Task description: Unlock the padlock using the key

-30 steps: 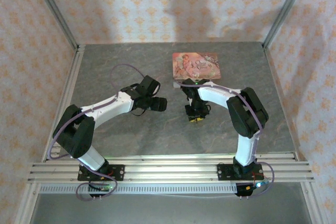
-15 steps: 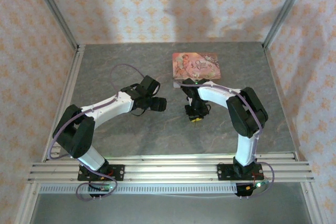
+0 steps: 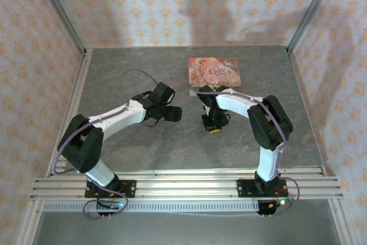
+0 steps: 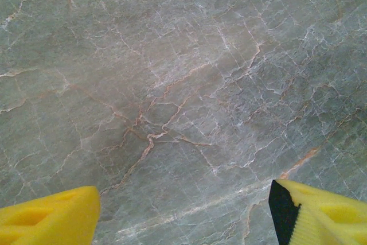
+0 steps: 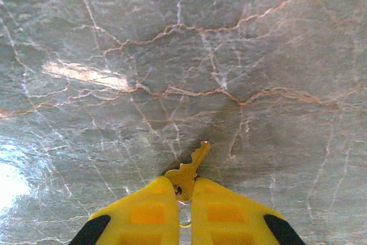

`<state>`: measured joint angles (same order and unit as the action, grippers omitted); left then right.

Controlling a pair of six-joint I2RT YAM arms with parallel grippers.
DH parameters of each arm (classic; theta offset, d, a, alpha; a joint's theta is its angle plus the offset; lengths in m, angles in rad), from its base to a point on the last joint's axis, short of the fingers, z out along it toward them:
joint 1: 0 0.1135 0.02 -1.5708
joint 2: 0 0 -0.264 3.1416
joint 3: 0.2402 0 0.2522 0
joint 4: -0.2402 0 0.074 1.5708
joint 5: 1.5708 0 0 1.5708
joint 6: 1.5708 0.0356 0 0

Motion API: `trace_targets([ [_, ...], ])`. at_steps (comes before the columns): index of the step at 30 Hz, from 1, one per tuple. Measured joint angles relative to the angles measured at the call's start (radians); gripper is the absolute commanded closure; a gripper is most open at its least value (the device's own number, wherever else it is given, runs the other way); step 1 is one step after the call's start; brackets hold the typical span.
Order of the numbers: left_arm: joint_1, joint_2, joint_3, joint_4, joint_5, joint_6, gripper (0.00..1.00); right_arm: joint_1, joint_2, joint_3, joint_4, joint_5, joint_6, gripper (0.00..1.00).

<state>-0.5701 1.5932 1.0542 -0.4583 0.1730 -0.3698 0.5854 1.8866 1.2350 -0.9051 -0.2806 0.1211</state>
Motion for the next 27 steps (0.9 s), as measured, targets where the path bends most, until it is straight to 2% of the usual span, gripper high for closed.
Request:
trace_targets([
  [3, 0.0, 0.0, 0.0, 0.0, -0.008, 0.0, 0.2, 0.0, -0.003, -0.001, 0.0, 0.0, -0.015, 1.0],
  [27, -0.006, -0.083, -0.047, -0.008, -0.087, -0.001, 0.18, 0.001, -0.099, -0.103, 0.115, -0.057, -0.144, 1.0],
])
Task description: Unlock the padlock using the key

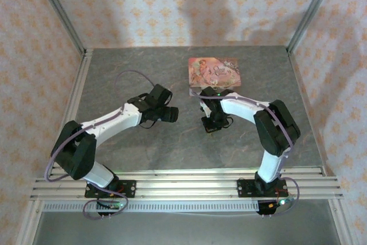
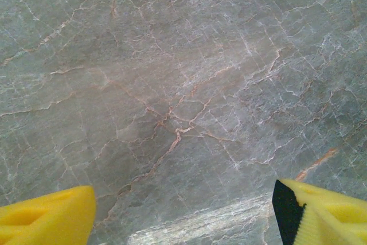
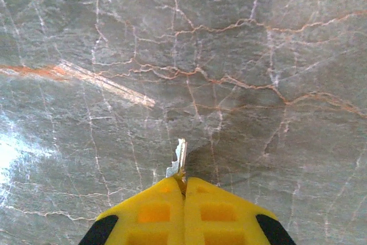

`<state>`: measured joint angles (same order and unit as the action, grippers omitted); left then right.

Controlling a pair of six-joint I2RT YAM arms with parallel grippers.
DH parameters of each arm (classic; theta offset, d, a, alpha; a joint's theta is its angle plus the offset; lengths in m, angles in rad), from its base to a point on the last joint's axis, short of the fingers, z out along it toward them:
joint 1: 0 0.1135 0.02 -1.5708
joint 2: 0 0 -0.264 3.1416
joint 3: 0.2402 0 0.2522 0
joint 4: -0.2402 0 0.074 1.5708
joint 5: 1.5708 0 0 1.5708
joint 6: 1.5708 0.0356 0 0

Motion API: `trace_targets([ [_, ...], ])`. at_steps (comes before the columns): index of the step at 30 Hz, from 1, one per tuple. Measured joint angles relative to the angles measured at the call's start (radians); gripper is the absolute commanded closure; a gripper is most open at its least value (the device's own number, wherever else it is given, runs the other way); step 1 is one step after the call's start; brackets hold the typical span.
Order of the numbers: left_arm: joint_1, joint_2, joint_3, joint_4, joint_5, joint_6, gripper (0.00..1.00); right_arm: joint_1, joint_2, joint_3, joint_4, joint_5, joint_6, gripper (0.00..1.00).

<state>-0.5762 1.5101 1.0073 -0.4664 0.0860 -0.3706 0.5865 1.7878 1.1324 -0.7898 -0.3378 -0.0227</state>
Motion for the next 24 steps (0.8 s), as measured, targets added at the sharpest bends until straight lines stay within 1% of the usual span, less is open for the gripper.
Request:
trace_targets([
  [9, 0.006, -0.067, -0.035, 0.005, -0.023, -0.005, 0.14, 0.0, -0.035, -0.028, 0.062, -0.028, -0.028, 1.0],
  [13, 0.037, -0.127, -0.085, 0.029, -0.008, -0.007, 0.13, 0.0, -0.08, -0.049, 0.097, -0.034, -0.032, 1.0],
  [21, 0.165, -0.228, -0.179, 0.095, 0.137, -0.006, 0.16, 0.0, -0.191, -0.063, 0.184, -0.1, -0.035, 1.0],
  [24, 0.218, -0.269, -0.201, 0.124, 0.238, -0.006, 0.18, 0.0, -0.235, -0.067, 0.227, -0.166, -0.035, 1.0],
])
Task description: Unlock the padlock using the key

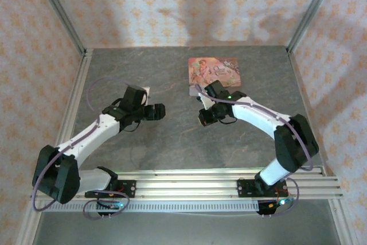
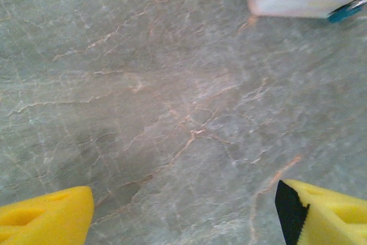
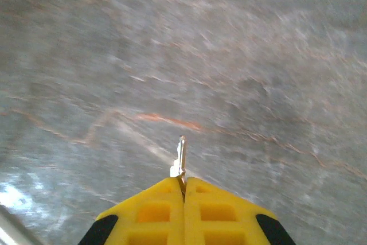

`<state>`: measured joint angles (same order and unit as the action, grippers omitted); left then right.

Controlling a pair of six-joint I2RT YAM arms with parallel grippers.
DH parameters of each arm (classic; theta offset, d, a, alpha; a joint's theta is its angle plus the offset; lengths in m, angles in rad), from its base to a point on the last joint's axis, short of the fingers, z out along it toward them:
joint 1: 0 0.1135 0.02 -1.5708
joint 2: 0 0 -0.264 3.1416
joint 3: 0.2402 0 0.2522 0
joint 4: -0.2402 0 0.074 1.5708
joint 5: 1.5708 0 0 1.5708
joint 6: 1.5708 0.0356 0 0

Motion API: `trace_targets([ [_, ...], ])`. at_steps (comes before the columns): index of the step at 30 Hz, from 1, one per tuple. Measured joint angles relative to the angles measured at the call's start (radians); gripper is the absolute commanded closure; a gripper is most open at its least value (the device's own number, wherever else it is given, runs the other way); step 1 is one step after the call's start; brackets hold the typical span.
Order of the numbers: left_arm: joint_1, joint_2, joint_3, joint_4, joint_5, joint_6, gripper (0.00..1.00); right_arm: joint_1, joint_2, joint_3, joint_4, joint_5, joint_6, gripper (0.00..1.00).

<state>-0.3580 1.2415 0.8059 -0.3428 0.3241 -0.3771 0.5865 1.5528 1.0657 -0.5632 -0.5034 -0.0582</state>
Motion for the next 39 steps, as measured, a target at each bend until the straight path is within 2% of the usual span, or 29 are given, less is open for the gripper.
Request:
trace_targets([
  [6, 0.09, -0.048, 0.016, 0.085, 0.231, -0.03, 0.3, 0.0, -0.049, 0.034, 0.063, -0.14, -0.016, 1.0],
  [11, 0.092, -0.041, 0.069, 0.153, 0.402, -0.043, 0.31, 0.0, -0.051, 0.096, 0.098, -0.259, -0.034, 1.0],
  [17, 0.091, 0.014, 0.082, 0.311, 0.553, -0.118, 0.48, 0.0, -0.058, 0.118, 0.124, -0.325, -0.044, 1.0],
  [24, 0.031, 0.101, 0.086, 0.379, 0.618, -0.166, 0.63, 0.0, -0.058, 0.126, 0.136, -0.383, -0.04, 1.0],
  [32, -0.009, 0.153, 0.092, 0.447, 0.647, -0.19, 0.65, 0.0, -0.058, 0.126, 0.136, -0.403, -0.04, 1.0],
  [39, -0.029, 0.156, 0.095, 0.447, 0.662, -0.19, 0.75, 0.0, -0.058, 0.126, 0.133, -0.406, -0.04, 1.0],
])
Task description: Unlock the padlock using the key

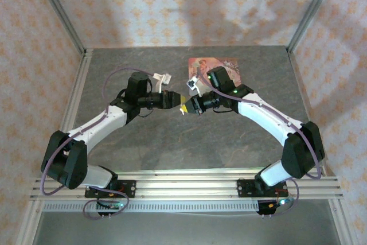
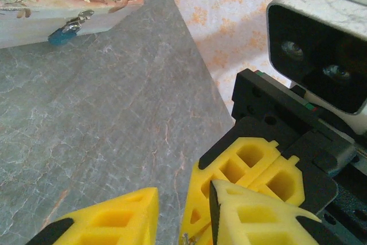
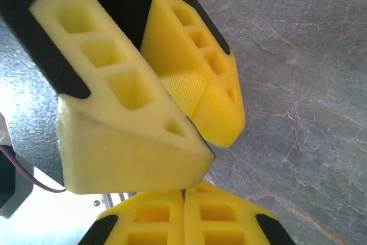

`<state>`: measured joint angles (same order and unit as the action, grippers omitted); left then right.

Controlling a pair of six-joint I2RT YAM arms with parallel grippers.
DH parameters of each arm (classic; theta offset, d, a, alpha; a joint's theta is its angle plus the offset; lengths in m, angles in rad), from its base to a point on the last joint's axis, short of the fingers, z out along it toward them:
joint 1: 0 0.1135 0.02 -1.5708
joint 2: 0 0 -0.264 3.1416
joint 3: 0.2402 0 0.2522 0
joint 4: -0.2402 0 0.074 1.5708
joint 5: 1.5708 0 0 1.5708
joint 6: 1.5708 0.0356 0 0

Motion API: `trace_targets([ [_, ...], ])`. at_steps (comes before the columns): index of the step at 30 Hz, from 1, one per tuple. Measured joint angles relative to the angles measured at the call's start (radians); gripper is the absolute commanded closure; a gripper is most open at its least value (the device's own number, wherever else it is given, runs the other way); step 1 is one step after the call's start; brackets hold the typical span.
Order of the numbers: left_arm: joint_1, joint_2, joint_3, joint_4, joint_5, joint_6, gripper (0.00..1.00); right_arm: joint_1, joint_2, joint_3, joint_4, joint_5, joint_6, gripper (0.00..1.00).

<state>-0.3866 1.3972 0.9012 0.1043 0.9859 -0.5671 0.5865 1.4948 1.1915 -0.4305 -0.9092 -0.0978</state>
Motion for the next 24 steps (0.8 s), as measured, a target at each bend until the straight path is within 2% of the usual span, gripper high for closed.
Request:
trace_targets([
  [4, 0.0, 0.0, 0.0, -0.002, 0.002, 0.0, 0.78, 0.0, 0.0, 0.0, -0.001, 0.0, 0.0, 1.0],
  [9, 0.0, 0.0, 0.0, -0.003, 0.001, 0.006, 0.92, 0.0, 0.0, 0.0, -0.002, 0.0, 0.005, 1.0],
  [16, 0.0, -0.006, 0.0, -0.007, -0.003, 0.016, 0.99, 0.0, 0.0, 0.0, 0.001, 0.003, 0.028, 1.0],
  [24, 0.0, -0.041, 0.0, -0.042, -0.034, 0.053, 1.0, 0.006, 0.0, 0.0, 0.024, 0.003, 0.056, 1.0],
])
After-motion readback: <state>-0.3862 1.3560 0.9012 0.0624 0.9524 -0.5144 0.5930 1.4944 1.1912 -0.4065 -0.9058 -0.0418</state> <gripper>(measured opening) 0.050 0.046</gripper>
